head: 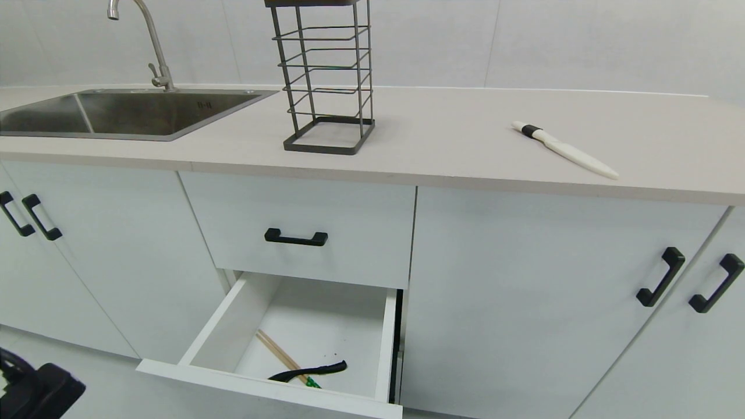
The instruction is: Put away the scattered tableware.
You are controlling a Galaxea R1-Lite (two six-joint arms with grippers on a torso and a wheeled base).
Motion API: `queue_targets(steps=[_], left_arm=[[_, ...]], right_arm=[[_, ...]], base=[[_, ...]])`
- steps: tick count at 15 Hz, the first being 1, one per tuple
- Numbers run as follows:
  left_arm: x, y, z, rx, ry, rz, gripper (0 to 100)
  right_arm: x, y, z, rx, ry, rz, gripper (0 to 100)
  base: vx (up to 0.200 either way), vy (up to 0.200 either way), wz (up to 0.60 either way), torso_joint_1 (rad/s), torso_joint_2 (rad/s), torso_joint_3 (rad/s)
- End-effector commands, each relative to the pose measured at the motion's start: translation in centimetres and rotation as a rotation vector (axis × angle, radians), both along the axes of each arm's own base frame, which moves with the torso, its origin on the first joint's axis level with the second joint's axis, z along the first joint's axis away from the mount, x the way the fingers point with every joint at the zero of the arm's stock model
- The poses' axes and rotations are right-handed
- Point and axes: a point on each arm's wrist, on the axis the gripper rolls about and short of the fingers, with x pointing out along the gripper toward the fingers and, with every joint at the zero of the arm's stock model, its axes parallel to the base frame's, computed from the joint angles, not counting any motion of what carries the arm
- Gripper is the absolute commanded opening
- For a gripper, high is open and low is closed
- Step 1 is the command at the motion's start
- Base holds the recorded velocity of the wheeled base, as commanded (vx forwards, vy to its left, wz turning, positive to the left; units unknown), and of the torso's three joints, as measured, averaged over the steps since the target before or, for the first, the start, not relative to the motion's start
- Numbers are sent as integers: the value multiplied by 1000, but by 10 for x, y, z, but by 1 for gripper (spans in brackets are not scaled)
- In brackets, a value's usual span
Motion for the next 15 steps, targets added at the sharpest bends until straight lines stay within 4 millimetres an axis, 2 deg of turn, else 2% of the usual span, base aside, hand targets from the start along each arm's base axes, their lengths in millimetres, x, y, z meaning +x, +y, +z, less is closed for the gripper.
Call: queue_targets(steps=[1, 5, 9, 15], left_arm=[[20, -8, -10, 11, 100, -71, 100], [39, -12, -29, 30, 191, -79, 100], [51, -13, -49, 62, 185, -63, 100], [75, -17, -60, 58, 150, -56, 100]], right_arm=[[0, 0, 0, 0, 2, 0, 100], [0, 0, 0, 0, 2, 0, 100], [0, 0, 0, 0, 2, 0, 100], [0, 0, 0, 0, 2, 0, 100]], base=[[0, 0, 0, 0, 0, 0], [0, 0, 0, 0, 0, 0], [0, 0, 0, 0, 0, 0], [0, 0, 0, 0, 0, 0]])
